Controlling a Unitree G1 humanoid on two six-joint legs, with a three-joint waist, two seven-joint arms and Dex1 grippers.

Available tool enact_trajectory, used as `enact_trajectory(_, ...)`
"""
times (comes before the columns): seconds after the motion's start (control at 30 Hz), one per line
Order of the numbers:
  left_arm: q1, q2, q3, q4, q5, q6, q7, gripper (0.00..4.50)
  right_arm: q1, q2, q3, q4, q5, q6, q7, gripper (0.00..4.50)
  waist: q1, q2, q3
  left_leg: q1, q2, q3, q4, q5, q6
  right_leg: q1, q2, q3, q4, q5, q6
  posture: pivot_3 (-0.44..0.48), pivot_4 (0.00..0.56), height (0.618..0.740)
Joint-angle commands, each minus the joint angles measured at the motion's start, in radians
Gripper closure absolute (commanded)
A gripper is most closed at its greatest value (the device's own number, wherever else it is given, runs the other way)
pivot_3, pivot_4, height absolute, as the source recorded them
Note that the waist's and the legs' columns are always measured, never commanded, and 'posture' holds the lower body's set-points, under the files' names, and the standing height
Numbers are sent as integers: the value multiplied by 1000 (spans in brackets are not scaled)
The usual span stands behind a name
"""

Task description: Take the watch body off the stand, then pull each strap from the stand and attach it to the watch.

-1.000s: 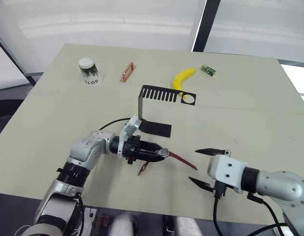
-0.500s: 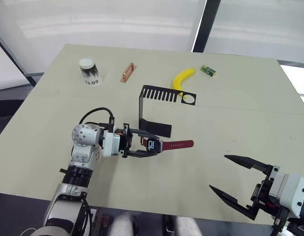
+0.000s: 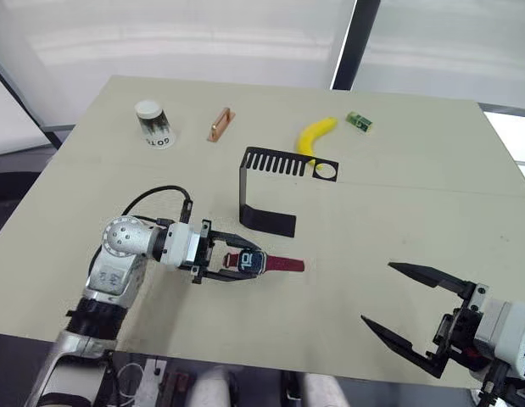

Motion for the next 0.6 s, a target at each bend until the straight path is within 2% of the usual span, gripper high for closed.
enact_trajectory(0.03, 36, -30, -70, -127, 49, 164, 137, 2883, 17, -13, -15, -22, 21, -6, -4, 92, 3, 0, 0, 0, 0, 0, 0, 0, 0, 0, 0, 0, 0, 0, 0, 0, 150, 725)
enact_trajectory(0.13, 33, -94, -141, -97, 137, 198, 214, 2883, 13, -20, 2, -23, 14, -4, -9, 92, 8, 0, 0, 0, -1, -1, 0, 0, 1, 1, -1, 0, -1, 0, 0, 0, 150, 725)
enact_trajectory(0.3, 16, -177, -249, -1, 275, 159, 265, 2883, 18, -33, 9, -18, 6, -6, -2, 92, 6, 0, 0, 0, -1, 0, 0, 0, 1, 1, 1, 1, -1, 0, 0, 0, 150, 725)
enact_trajectory(0.43, -12, -182, -320, 109, 408, 74, 274, 2883, 45, -32, 6, -26, 11, -3, -3, 92, 3, 0, 0, 1, -1, 0, 0, 0, 0, 1, 1, 1, -1, 0, 0, 0, 150, 725)
enact_trajectory(0.6, 1, -184, -302, 165, 414, 22, 266, 2883, 77, -29, -20, -4, 16, -19, 10, 92, 4, 0, 0, 0, -1, 0, 0, 0, 1, 1, 0, 1, -1, 0, 0, 0, 150, 725)
